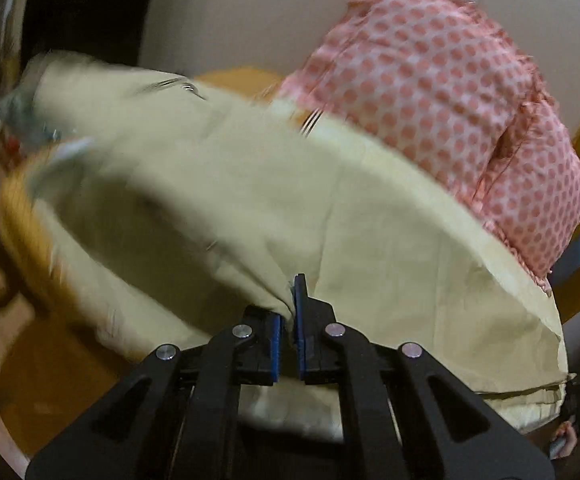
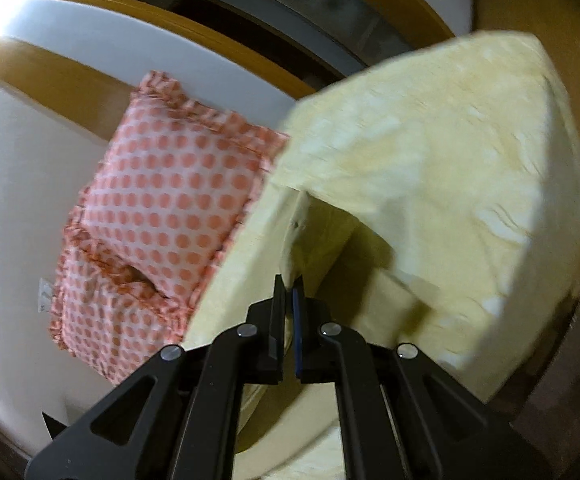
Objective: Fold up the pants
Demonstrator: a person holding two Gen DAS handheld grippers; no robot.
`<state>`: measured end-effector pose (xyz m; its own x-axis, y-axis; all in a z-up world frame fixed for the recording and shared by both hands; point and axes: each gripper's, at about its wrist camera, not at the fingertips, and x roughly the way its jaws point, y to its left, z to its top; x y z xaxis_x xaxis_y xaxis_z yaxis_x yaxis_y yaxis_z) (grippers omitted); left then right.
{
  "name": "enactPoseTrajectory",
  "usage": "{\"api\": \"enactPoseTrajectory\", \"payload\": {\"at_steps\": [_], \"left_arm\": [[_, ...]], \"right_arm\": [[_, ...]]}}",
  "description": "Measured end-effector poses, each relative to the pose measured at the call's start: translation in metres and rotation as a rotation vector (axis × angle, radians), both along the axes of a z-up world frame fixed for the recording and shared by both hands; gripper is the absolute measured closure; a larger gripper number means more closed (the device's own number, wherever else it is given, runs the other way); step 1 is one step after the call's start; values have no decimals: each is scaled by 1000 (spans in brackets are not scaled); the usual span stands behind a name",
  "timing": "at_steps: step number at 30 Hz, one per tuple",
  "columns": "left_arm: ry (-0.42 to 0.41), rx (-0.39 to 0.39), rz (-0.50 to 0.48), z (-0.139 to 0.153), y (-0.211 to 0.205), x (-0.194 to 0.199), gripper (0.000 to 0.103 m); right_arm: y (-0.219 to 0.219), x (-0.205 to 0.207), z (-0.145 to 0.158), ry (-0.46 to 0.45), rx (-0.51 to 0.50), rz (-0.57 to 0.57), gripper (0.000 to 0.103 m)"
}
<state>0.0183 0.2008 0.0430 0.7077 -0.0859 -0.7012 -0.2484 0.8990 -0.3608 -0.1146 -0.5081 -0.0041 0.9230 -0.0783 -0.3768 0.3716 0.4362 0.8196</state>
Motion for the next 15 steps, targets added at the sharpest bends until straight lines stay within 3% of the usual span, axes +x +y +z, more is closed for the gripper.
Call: {"api": "enactPoseTrajectory", "payload": {"at_steps": [5,15], "left_arm": [[7,-68,26,-18,4,-13,97],[-15,-65,5,-18,4,-15,95]], "right_arm": [[-2,-6,-8,-7,13,-2,100],[4,-17,-8,18,13,-42,100]]}}
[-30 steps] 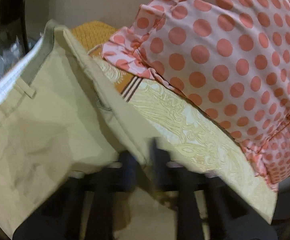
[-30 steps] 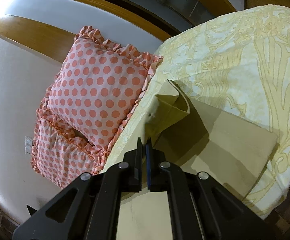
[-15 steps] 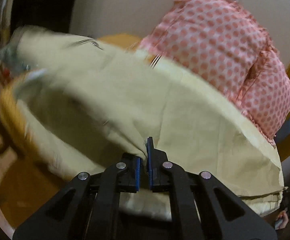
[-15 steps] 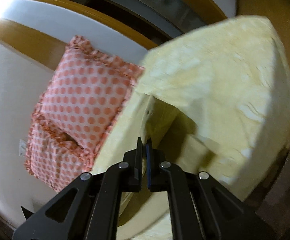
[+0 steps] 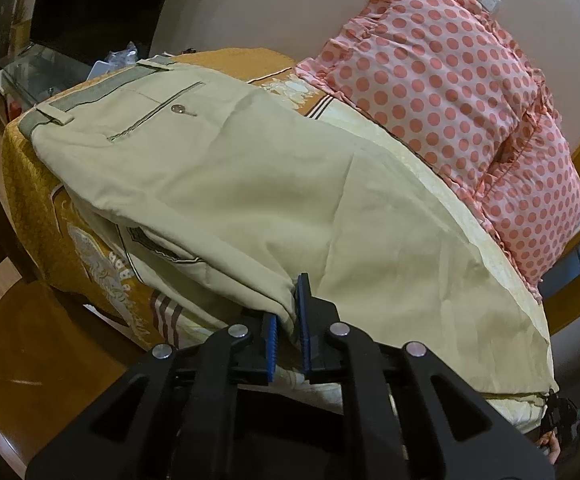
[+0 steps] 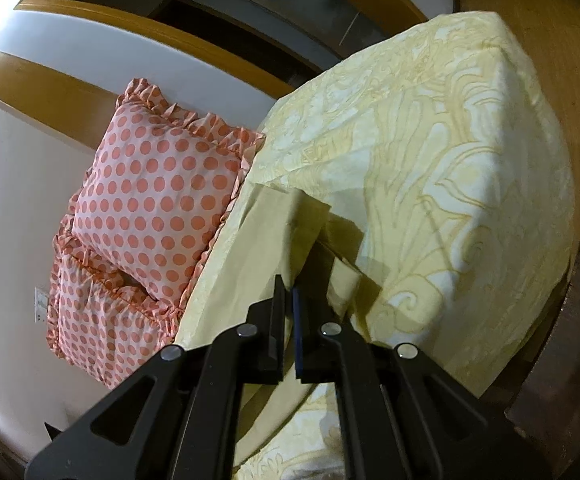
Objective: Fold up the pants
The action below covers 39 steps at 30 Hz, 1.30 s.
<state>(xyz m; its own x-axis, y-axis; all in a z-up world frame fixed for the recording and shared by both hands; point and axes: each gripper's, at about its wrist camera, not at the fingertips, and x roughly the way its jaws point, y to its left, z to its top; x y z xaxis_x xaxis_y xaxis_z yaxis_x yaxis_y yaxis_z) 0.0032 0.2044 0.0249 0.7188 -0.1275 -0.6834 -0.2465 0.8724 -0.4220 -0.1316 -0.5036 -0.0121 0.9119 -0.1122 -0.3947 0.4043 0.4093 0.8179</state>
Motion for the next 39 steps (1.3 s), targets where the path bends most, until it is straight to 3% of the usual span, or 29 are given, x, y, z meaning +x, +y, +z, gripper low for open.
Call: {"api": "enactPoseTrajectory", "payload": {"at_steps": [9,11,12,13,14,17,19,21,23,25,28,33,36,37,39], "left_arm": [[5,21,-53,-1,2,2,95],[9,28,-73,-1,2,1,94],[9,30,-83,0,2,-1,92],[7,33,-91,1,2,-4,87],[7,39,-97,3,2,-7,84],[10,71,-104,13,4,-21,72],[2,118,-67,22,7,-31,50],[-26,172,-19,33,11,-43,47],[-64,162,0,42,14,-49,46],[-109,152,-7,47,12,-46,37],[-134,178,-37,44,-2,-29,33],[-155,203,-78,33,-23,-2,29],[-136,229,-80,22,-28,9,26],[-122,223,-81,17,-27,11,26],[-94,193,-82,6,-23,15,25]], "right_arm": [[19,-17,11,73,-97,-19,99],[21,-19,10,101,-82,-23,85],[21,-22,9,84,-64,-23,63],[22,-24,10,72,-64,-21,53],[23,-25,12,82,-76,-26,52],[25,-24,13,103,-107,-31,53],[28,-21,13,97,-118,-30,52],[35,-16,14,109,-154,-16,52],[41,-12,15,124,-191,-6,52],[51,1,18,146,-275,5,53],[52,6,15,126,-346,-3,54],[48,13,10,56,-349,33,54],[47,24,13,76,-395,75,91],[47,24,13,76,-395,75,97],[49,25,20,60,-392,88,98]]}}
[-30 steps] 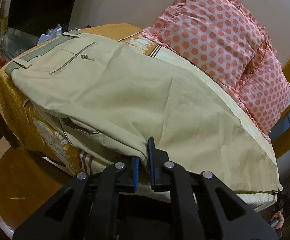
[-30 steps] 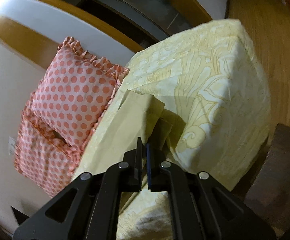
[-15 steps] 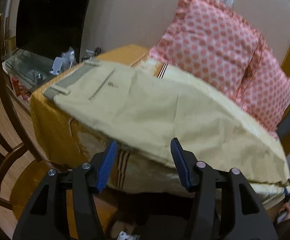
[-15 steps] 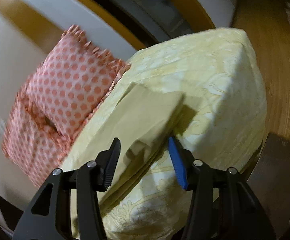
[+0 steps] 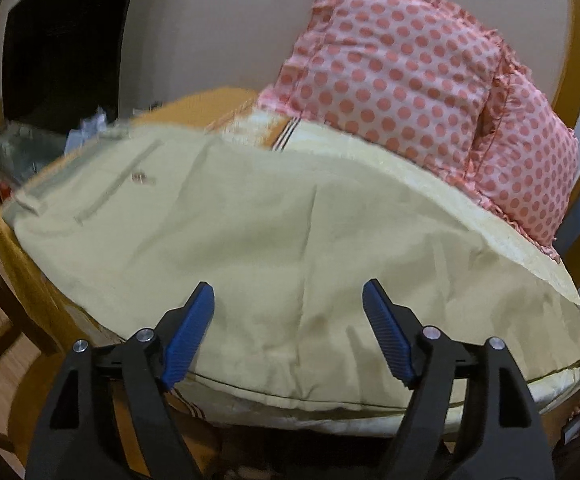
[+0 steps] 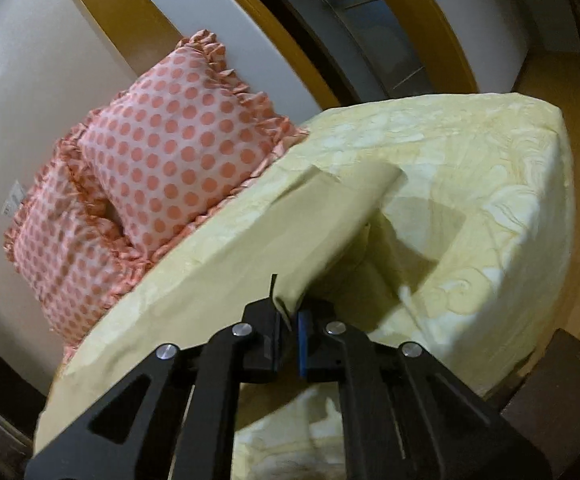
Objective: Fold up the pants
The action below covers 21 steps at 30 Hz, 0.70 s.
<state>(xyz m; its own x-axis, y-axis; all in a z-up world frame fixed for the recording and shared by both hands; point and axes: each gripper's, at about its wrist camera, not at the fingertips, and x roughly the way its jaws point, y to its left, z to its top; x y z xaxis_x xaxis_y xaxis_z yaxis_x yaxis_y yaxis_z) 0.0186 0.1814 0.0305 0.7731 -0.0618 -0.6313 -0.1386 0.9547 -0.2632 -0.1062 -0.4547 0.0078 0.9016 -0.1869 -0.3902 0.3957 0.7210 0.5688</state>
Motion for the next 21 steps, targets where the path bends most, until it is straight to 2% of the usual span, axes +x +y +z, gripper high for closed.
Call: {"api": "enactPoseTrajectory", "payload": {"at_steps": [2,4,5,7,10,12,13,14,15,16,17,18,19,21], "left_arm": [[-19,-8,-3,-4,2,-3,25],[-28,-5,-7,-5,1,-4,22],[-34,3,-9,-6,-1,-5,21],[-38,20,-3,-6,-3,-5,20],[-50,12,9,-4,-4,-9,20],[-70,-29,18,1,1,-14,20],[-80,-47,27,3,6,-18,20],[-85,-50,36,4,9,-21,20],[-91,-44,57,6,14,-25,20],[-95,-37,71,6,17,-27,20],[-100,-31,94,7,24,-32,20],[-103,-33,121,6,33,-36,20],[-107,-40,134,6,38,-38,20],[-113,-58,195,3,58,-45,20]], "right_arm": [[13,8,21,-22,-53,35,98],[37,26,47,-62,-94,133,98],[71,48,73,-104,-139,254,98],[118,74,94,-149,-161,413,98],[201,109,103,-173,-167,670,98],[270,131,89,-126,-175,873,98],[270,131,89,-126,-175,873,98],[295,138,80,-80,-196,946,97],[321,143,68,-15,-228,1018,93],[362,145,41,112,-293,1136,84],[362,145,41,112,-293,1136,75],[376,139,27,162,-320,1176,55],[376,132,27,144,-325,1182,45],[371,126,33,112,-342,1161,44]]}}
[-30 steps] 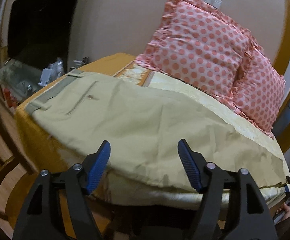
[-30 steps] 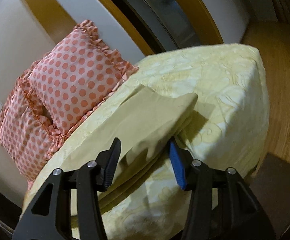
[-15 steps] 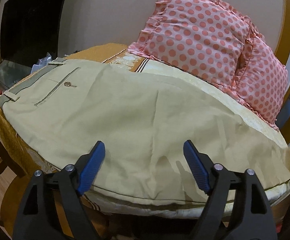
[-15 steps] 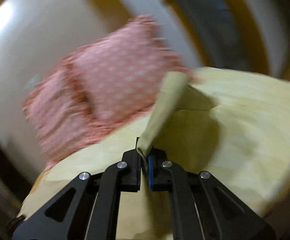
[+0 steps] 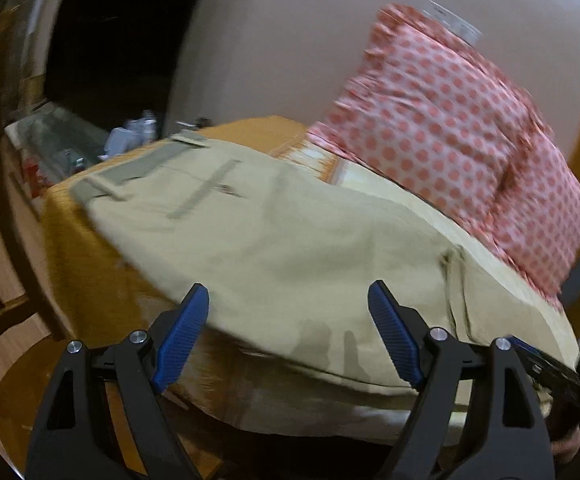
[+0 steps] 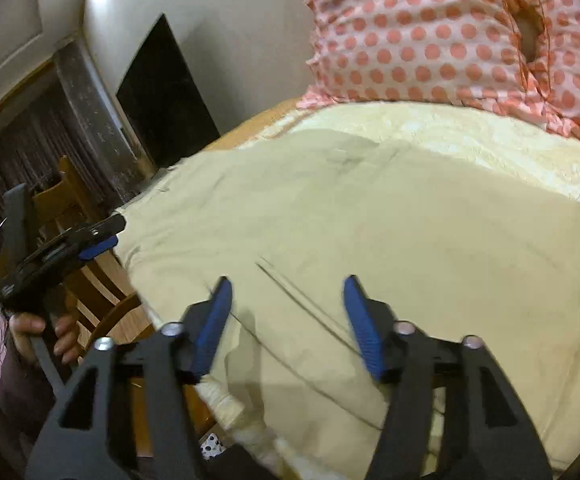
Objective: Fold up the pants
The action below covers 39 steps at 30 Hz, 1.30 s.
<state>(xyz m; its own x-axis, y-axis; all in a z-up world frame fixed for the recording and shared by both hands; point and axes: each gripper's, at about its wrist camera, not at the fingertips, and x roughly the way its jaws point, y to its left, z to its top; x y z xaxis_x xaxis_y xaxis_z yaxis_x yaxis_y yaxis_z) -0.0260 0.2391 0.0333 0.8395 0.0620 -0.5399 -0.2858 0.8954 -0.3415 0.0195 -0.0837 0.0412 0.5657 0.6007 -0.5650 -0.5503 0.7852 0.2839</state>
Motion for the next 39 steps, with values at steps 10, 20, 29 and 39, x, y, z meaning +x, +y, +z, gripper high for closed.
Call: {"api": "enactPoseTrajectory", "payload": {"at_steps": [10,20,29,39], "left_arm": [[-20,-91,218,-12,55,-14,20],[-18,-65,208,-12,54,-4,20],[-26,-30,185,-10,48,-4,20],[-30,-68,190,-15,59,-10,20]], "right_arm": [[16,13,-19,-70,-316,-95,33],[37,6,-10,-117,-321,-42,60],[62,0,-10,-193,-395,-16,92],[58,-25,10,-197,-194,106,97]]}}
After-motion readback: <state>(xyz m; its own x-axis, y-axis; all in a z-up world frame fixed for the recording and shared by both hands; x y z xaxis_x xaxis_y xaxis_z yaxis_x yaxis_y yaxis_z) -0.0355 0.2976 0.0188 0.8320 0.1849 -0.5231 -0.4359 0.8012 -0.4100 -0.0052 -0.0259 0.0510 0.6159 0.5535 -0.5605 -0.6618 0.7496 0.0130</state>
